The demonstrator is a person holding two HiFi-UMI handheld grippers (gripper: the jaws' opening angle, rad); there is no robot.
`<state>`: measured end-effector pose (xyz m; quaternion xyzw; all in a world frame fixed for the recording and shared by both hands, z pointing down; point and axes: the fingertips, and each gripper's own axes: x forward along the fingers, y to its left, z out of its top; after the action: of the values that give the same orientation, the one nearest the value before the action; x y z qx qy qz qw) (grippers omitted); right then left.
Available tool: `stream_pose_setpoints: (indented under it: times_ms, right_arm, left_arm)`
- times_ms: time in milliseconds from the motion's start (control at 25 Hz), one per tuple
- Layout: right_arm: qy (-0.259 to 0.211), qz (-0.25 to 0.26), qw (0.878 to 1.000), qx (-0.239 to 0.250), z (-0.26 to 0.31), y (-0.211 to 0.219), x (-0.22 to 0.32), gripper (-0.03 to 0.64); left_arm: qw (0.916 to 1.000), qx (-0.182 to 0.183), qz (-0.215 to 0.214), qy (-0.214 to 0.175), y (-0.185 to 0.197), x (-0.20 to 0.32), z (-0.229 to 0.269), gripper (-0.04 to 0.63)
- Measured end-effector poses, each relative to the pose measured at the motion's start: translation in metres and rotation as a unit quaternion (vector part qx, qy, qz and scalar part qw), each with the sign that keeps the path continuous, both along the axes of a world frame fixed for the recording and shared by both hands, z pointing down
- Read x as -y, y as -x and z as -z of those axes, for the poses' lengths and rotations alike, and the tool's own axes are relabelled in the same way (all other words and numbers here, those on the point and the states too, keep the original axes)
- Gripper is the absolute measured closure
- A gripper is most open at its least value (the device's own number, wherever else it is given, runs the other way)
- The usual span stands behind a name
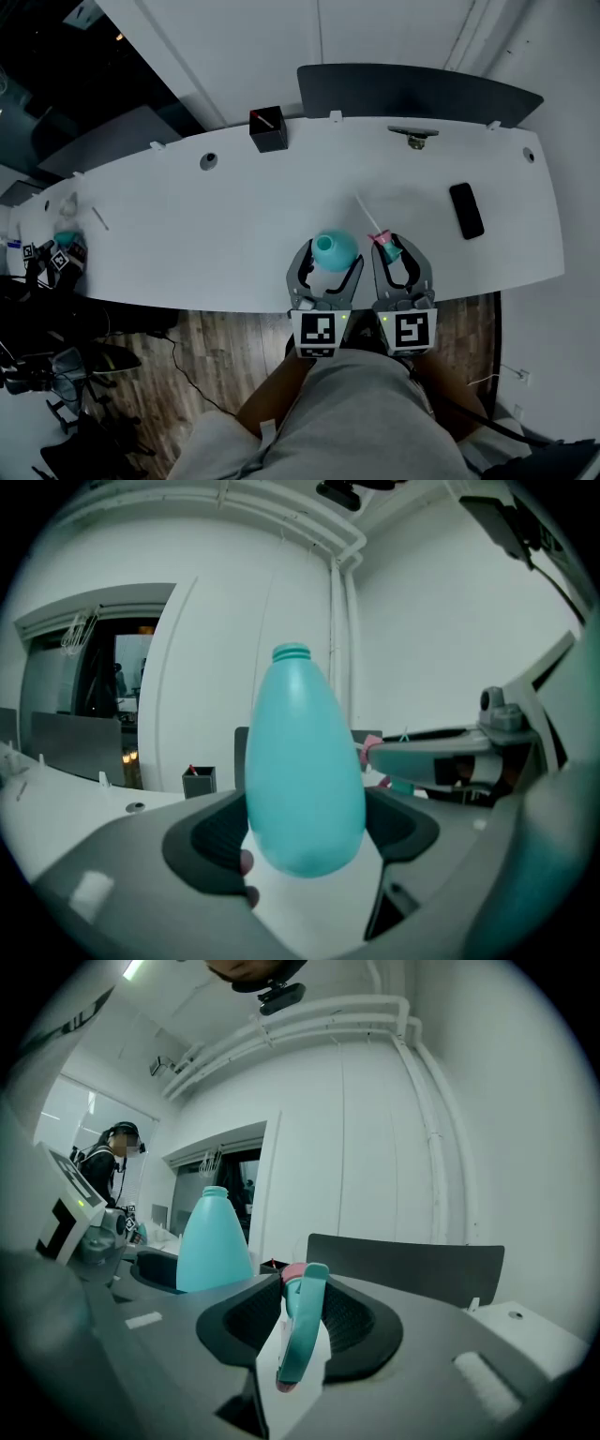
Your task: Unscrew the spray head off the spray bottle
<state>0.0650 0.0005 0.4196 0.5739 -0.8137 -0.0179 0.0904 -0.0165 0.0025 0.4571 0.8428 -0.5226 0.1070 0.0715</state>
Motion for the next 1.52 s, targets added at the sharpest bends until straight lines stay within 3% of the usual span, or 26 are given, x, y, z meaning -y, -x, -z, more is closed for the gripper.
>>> stream_pose_setpoints:
  times_ms: [280,560,840,1520]
  right_arm:
    - [-0.005,0.005,0.999,0.045,-0.002,-0.043,-0.076,0.489]
    - [0.000,0.007,0.998,0.060,0.000,-0.058,-0.122,0.489]
    - [0.010,-0.007,0.997,0.080,0.008,-0.054,-0.132,0.489]
    - [0.003,-0.018,0.998,0.063,0.018,-0.023,-0.135,0.491]
  left_arm:
    - [0.9994,0.029,0.018,-0.007,-0.033,-0.075,0.001,0.212]
    - [0.9987,0.028,0.043,0.001,-0.026,-0.128,0.013,0.212]
    - [0.9993,0.032,0.016,-0.007,-0.035,-0.134,0.016,0.212]
    - [0.9995,0.019,-0.004,-0.026,-0.011,-0.128,0.028,0.212]
